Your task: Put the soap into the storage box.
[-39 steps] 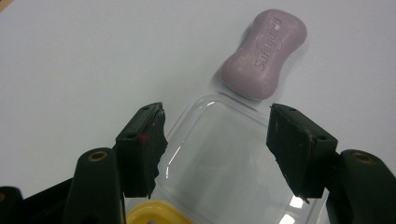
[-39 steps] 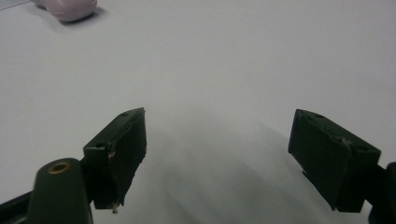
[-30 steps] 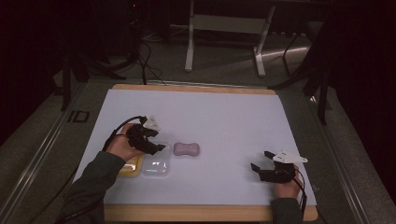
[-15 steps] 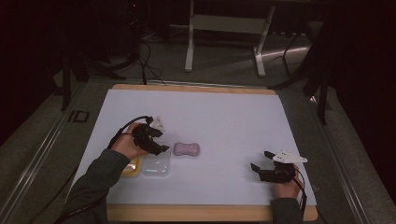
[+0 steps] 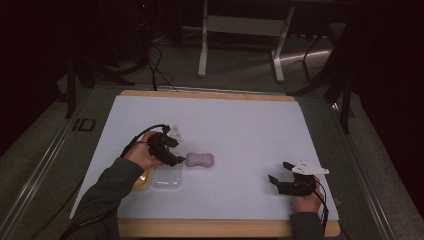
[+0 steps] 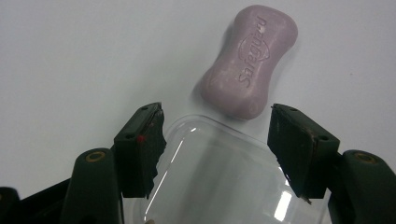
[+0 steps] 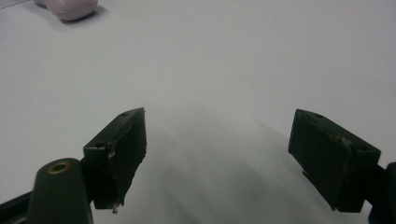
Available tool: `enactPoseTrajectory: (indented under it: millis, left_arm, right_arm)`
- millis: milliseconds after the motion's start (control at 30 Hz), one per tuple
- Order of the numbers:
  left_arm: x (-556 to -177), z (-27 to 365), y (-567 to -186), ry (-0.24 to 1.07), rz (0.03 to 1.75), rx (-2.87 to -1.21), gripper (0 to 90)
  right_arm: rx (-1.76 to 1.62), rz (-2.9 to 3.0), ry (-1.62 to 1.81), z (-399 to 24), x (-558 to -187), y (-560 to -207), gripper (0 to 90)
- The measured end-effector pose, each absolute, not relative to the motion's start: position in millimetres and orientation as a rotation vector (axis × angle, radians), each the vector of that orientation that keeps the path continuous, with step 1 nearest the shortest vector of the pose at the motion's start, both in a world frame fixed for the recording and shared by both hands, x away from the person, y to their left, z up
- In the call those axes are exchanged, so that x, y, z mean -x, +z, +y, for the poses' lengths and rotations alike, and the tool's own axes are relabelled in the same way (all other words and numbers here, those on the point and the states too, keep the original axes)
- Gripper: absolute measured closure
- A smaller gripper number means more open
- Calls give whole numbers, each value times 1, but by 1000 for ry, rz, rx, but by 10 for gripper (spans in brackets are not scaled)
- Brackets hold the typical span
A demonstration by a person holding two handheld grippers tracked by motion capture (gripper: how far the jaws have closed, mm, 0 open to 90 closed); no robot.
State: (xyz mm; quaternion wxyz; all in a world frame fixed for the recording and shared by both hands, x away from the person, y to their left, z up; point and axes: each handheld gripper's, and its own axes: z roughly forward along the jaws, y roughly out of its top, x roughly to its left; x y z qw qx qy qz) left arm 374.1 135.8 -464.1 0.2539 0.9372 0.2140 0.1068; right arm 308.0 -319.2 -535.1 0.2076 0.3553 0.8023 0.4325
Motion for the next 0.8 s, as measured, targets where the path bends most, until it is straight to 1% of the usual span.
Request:
enactPoseTrajectory:
  millis: [333,800]
  left_arm:
    - [-375,126,-464,268,532,-2563,354]
    - [-376,117,-468,251,510,-2580,354]
  right_arm:
    - [-987,2235,1205,-319,-308,-535,189]
    - [-987,2238,1204,-319,-308,-535,189]
